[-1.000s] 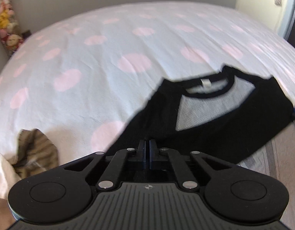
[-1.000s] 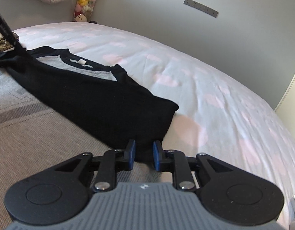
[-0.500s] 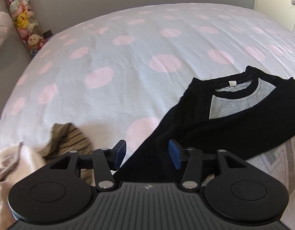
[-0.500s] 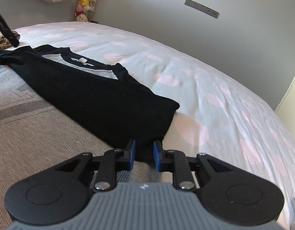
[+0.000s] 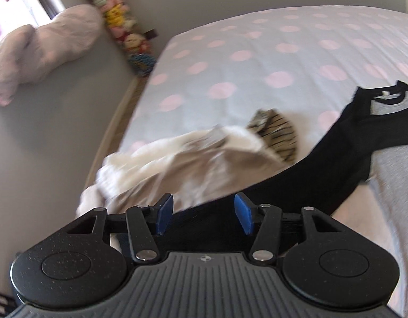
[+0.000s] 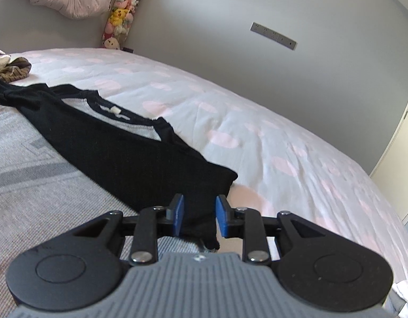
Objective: Fold clothes
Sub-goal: 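Move the left gripper to the black sleeve by the brown clothes and grasp it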
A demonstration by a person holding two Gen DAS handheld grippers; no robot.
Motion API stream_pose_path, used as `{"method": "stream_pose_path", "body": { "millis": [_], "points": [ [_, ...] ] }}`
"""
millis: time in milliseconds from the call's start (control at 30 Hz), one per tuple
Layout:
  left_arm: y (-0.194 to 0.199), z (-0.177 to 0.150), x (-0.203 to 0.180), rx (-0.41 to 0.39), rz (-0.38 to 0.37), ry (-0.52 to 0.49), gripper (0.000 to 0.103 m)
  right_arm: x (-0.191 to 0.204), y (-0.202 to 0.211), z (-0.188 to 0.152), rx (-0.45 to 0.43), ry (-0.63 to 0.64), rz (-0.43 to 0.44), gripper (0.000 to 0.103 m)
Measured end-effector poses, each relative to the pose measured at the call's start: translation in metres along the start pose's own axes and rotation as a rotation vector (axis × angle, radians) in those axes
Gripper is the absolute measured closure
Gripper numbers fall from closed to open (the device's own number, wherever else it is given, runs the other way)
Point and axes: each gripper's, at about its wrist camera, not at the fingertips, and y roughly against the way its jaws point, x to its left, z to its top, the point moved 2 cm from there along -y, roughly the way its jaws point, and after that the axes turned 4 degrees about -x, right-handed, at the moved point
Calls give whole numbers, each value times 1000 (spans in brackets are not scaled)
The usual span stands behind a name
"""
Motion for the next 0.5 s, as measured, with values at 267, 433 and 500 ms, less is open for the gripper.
{"method": "stream_pose_path", "body": {
  "millis": [267,433,500],
  "points": [
    [-10,-45,50,65,39,144,50,14,5,4,-34,36,4,60],
    [-32,-58,56,106,10,181,50,26,-3,-1,5,80,17,60],
    [-38,-58,54,119,-17,175,54,30,-7,-3,19,96,18,60]
  ]
}}
